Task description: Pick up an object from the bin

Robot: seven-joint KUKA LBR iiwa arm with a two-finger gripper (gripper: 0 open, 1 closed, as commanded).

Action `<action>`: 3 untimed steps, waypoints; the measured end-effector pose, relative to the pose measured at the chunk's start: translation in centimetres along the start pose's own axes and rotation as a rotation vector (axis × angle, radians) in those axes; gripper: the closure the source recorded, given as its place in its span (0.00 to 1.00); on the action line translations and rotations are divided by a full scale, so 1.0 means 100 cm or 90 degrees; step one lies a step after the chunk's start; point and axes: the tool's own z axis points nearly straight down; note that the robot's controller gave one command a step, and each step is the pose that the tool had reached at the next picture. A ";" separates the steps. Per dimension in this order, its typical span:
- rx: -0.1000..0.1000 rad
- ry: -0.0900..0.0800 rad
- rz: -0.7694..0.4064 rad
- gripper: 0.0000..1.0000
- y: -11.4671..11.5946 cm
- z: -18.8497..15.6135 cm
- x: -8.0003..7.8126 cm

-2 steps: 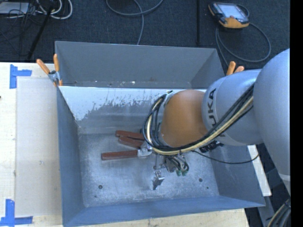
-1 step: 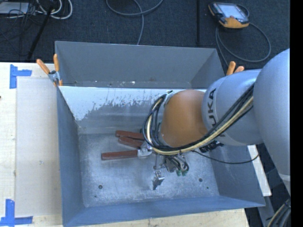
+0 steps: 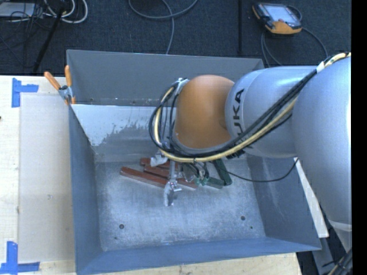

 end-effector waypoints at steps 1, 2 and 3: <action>-0.002 -0.013 -0.033 1.00 0.017 0.050 -0.008; -0.002 -0.013 -0.033 1.00 0.017 0.050 -0.008; 0.000 -0.009 -0.185 1.00 0.015 -0.094 -0.023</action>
Offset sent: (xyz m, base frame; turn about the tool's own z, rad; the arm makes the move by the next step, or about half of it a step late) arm 0.0000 0.0000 0.0000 0.0000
